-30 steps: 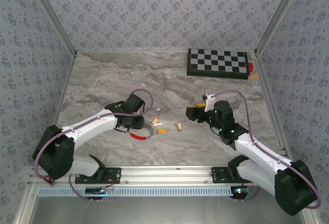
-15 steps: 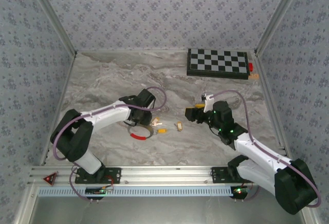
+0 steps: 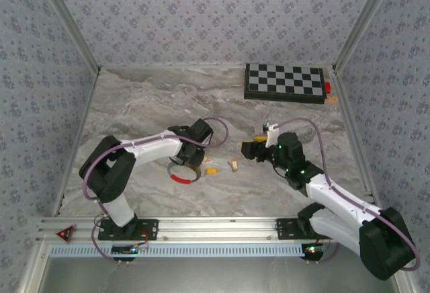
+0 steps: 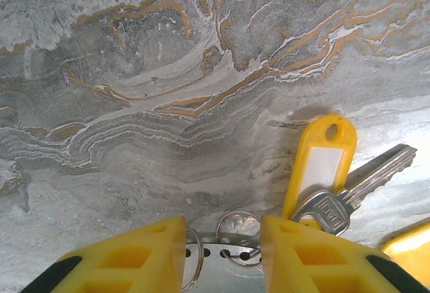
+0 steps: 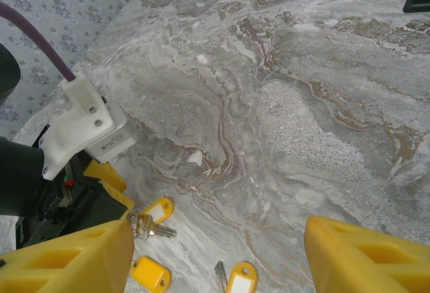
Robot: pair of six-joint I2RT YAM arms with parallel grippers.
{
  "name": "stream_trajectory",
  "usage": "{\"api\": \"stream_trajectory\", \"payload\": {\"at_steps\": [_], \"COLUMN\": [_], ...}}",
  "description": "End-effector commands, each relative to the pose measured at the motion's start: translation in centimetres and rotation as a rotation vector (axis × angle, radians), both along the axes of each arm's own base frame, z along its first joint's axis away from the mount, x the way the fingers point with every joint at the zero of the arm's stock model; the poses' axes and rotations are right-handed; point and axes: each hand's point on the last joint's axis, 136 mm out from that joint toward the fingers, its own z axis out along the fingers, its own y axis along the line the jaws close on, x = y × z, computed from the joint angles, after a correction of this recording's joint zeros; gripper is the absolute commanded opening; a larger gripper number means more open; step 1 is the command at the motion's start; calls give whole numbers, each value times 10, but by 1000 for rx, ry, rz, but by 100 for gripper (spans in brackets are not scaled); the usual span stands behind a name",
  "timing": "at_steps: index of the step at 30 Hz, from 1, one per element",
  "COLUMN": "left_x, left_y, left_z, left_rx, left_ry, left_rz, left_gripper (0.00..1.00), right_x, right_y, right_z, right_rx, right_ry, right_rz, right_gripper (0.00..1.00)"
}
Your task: Put the keys on the keyring
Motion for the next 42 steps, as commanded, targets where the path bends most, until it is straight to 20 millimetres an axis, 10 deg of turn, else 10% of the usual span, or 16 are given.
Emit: {"api": "stream_trajectory", "payload": {"at_steps": [1,30,42], "left_x": [-1,-16,-23], "left_y": [-2,-6,-1], "left_z": [11,-2,22], "left_rx": [-10,175,111], "left_ry": [-16,-41,-83], "left_rz": [-25,-155,-94], "left_gripper": [34,27,26], "right_x": [1,-1,-2], "right_y": [0,3,5], "right_z": [11,10,11], "right_rx": [9,4,4], "right_ry": [-36,-40,-41], "right_rz": [-5,5,12], "right_gripper": [69,69,69]}}
